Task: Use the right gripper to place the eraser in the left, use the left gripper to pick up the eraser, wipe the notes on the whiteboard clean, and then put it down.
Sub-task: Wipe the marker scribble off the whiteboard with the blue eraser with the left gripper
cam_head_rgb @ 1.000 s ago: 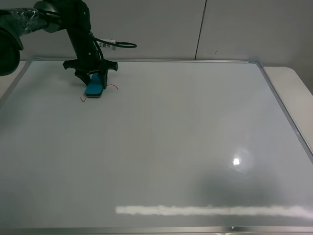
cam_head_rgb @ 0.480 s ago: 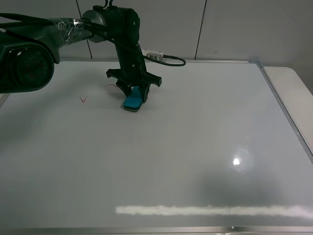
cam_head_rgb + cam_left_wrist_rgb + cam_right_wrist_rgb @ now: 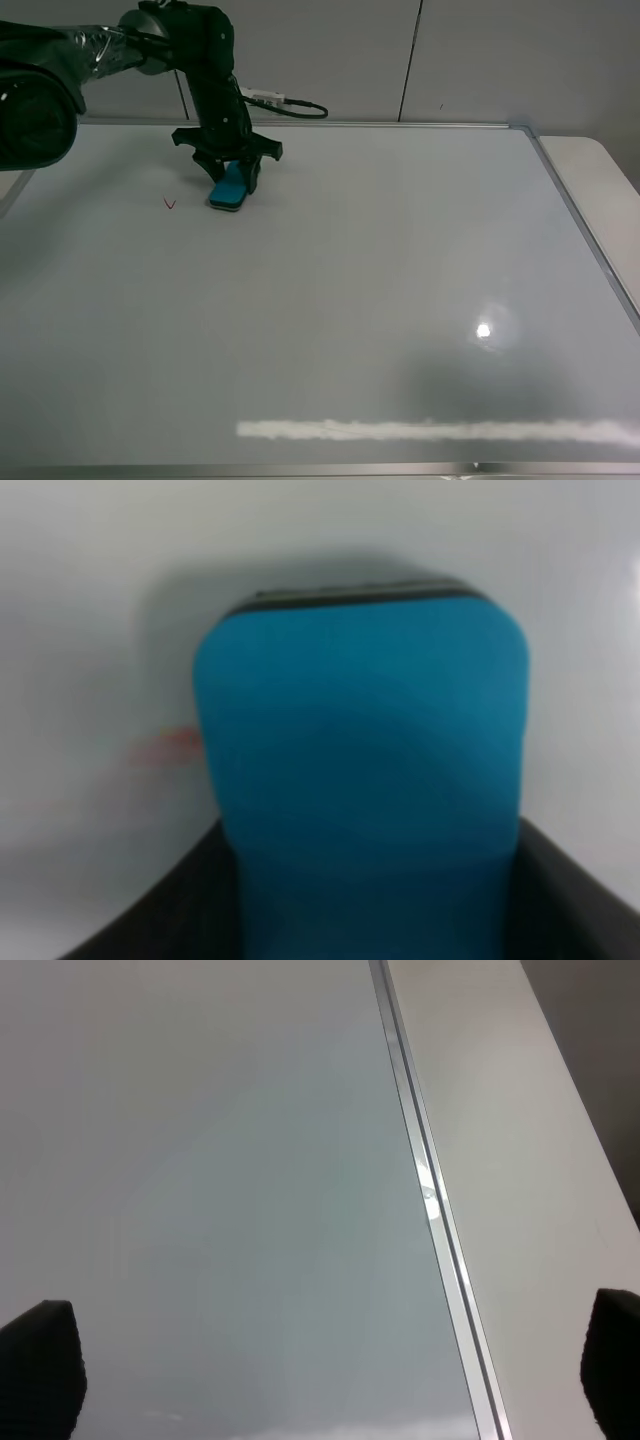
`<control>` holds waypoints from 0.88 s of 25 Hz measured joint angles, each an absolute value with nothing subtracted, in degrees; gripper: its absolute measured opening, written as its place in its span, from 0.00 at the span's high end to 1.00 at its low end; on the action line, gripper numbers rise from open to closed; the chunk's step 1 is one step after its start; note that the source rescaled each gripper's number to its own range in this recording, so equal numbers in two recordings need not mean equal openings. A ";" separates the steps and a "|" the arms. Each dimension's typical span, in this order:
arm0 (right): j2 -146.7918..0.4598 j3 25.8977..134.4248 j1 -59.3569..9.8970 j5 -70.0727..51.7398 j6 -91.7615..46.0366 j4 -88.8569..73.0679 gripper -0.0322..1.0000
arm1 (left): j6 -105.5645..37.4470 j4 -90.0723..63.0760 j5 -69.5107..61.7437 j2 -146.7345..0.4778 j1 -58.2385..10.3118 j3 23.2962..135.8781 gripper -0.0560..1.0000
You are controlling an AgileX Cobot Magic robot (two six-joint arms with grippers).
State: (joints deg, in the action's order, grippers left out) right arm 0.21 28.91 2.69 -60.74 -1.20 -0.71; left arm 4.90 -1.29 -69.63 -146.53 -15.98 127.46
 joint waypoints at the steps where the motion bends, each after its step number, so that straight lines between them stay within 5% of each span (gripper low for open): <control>1: 0.21 28.91 2.69 -60.74 -1.20 -0.71 0.00 | 4.90 -0.64 -69.63 -146.53 -14.71 127.46 0.93; 10: 0.21 28.91 2.69 -60.74 -1.20 -0.71 0.00 | 4.95 0.33 -69.30 -145.34 -8.01 124.02 0.93; 22: 0.21 28.91 2.69 -60.74 -1.20 -0.71 0.00 | 4.22 0.61 -69.38 -144.57 -15.56 123.36 0.93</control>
